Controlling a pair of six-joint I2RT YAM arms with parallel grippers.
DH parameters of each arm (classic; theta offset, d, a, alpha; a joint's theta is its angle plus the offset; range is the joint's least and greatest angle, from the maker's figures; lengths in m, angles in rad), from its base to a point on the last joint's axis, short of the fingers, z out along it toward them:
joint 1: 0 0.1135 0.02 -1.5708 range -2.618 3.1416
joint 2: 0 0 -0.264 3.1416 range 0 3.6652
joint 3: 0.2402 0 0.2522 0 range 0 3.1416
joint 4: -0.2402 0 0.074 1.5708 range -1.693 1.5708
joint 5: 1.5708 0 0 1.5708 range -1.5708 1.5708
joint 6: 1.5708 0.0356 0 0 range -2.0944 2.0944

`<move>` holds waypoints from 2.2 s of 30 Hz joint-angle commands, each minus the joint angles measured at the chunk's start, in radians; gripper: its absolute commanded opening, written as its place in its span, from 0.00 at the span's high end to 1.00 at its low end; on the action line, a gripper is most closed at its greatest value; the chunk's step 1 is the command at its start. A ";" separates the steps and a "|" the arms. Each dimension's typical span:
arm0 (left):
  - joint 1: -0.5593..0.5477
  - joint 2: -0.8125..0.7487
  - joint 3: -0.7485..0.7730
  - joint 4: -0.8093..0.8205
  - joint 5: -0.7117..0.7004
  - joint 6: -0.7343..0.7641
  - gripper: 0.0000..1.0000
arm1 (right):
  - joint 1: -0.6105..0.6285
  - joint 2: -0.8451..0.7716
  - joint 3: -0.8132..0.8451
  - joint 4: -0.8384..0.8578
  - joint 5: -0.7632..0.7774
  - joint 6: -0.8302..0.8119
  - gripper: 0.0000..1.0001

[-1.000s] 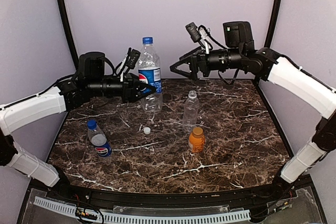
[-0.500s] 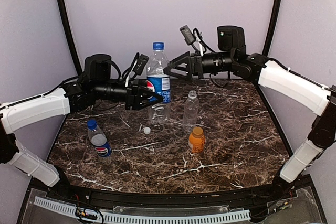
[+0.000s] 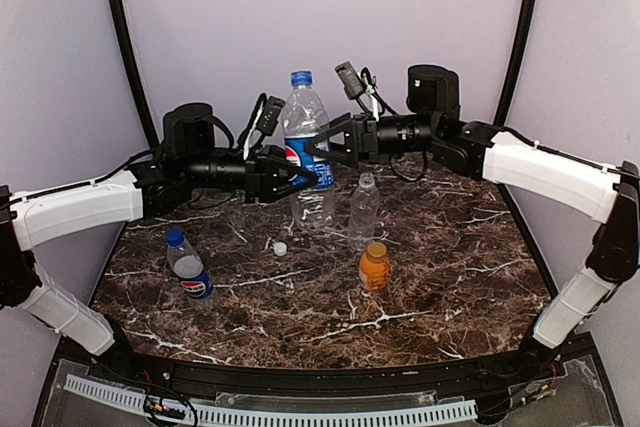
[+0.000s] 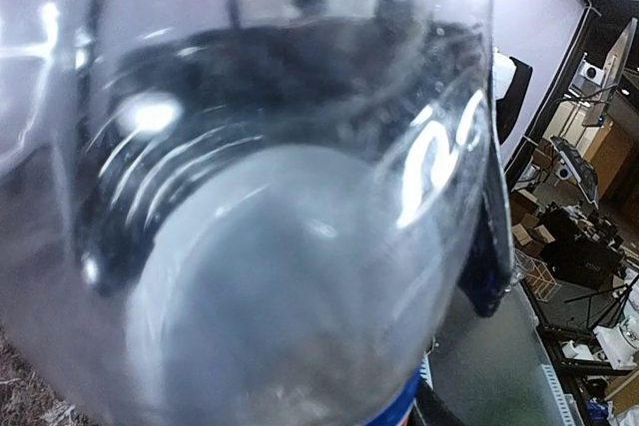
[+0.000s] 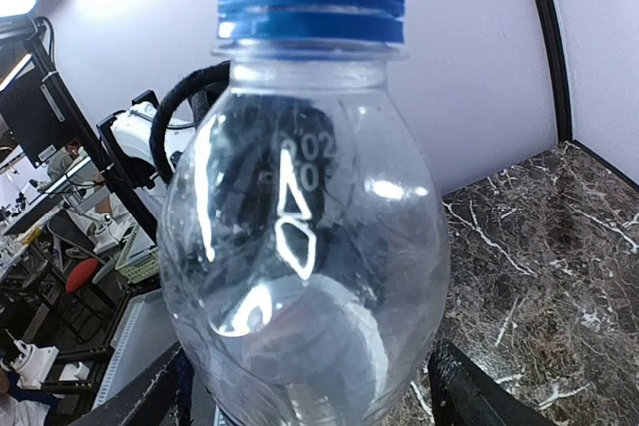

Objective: Unscrew the bottle caps
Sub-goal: Pass from the left arm to the right, then unscrew the bottle cap from the plastic bottle.

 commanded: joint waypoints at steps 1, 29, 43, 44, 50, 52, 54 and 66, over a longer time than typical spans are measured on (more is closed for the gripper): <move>-0.010 -0.001 -0.020 0.093 0.016 -0.042 0.58 | 0.017 0.026 -0.006 0.116 -0.023 0.049 0.24; -0.018 -0.039 -0.143 0.259 -0.128 -0.099 0.04 | 0.018 -0.042 -0.037 0.112 0.016 0.003 0.89; -0.019 -0.328 -0.157 -0.054 -0.233 0.021 0.02 | 0.000 -0.136 -0.119 -0.056 -0.092 -0.205 0.92; -0.019 -0.343 -0.130 -0.070 -0.221 0.023 0.02 | 0.003 -0.139 -0.133 -0.056 -0.106 -0.212 0.92; -0.018 -0.295 0.023 -0.213 -0.176 -0.005 0.12 | 0.061 -0.115 -0.154 -0.099 -0.147 -0.275 0.93; -0.019 -0.255 0.073 -0.256 -0.161 -0.019 0.15 | 0.078 -0.101 -0.153 -0.103 -0.153 -0.286 0.93; -0.019 -0.222 0.107 -0.263 -0.154 -0.030 0.17 | 0.092 -0.089 -0.149 -0.102 -0.162 -0.292 0.94; -0.019 -0.144 0.171 -0.247 -0.048 -0.055 0.27 | 0.133 -0.045 -0.125 -0.156 -0.169 -0.333 0.96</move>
